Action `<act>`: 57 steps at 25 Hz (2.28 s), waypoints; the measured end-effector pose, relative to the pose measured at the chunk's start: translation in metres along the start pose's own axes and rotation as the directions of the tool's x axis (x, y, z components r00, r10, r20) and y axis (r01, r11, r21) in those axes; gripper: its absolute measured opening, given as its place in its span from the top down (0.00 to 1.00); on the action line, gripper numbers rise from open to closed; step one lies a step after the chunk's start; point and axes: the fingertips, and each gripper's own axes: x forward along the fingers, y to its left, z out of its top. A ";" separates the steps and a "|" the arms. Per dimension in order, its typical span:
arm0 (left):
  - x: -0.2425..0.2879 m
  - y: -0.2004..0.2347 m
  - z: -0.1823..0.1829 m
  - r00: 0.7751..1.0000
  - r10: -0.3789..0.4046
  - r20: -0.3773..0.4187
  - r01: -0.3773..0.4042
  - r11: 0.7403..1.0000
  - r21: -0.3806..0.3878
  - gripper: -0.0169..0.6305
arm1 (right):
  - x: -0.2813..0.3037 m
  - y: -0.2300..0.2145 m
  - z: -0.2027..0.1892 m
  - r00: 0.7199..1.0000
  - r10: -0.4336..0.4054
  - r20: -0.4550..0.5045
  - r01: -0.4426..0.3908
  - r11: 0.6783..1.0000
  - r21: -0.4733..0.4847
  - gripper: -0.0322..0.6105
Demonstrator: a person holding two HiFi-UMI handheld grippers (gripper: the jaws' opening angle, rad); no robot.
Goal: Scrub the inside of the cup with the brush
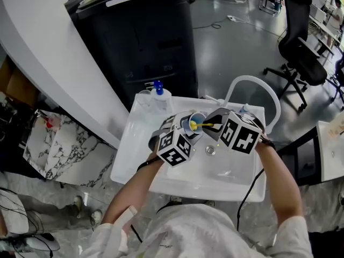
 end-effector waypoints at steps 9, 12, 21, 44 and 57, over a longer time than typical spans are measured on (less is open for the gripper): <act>0.001 0.001 -0.001 1.000 0.003 0.002 -0.003 1.000 -0.009 0.51 | -0.007 -0.009 0.003 0.999 -0.024 0.041 0.023 0.999 0.030 0.90; 0.001 0.002 -0.003 1.000 0.004 0.001 -0.004 1.000 -0.008 0.51 | -0.012 -0.015 0.001 0.998 -0.038 0.050 0.036 0.998 0.049 0.90; -0.001 0.011 -0.005 1.000 0.026 0.012 -0.025 0.998 -0.065 0.51 | -0.023 -0.022 -0.003 0.994 -0.071 0.080 0.064 0.994 0.084 0.90; -0.026 0.063 -0.014 0.983 0.161 0.091 -0.104 0.887 -0.449 0.51 | -0.069 -0.060 0.006 0.872 -0.363 0.327 0.238 0.900 0.365 0.90; -0.048 0.090 -0.003 0.949 0.295 0.109 -0.193 0.819 -0.540 0.51 | -0.083 -0.083 -0.024 0.705 -0.643 0.299 0.387 0.702 0.598 0.90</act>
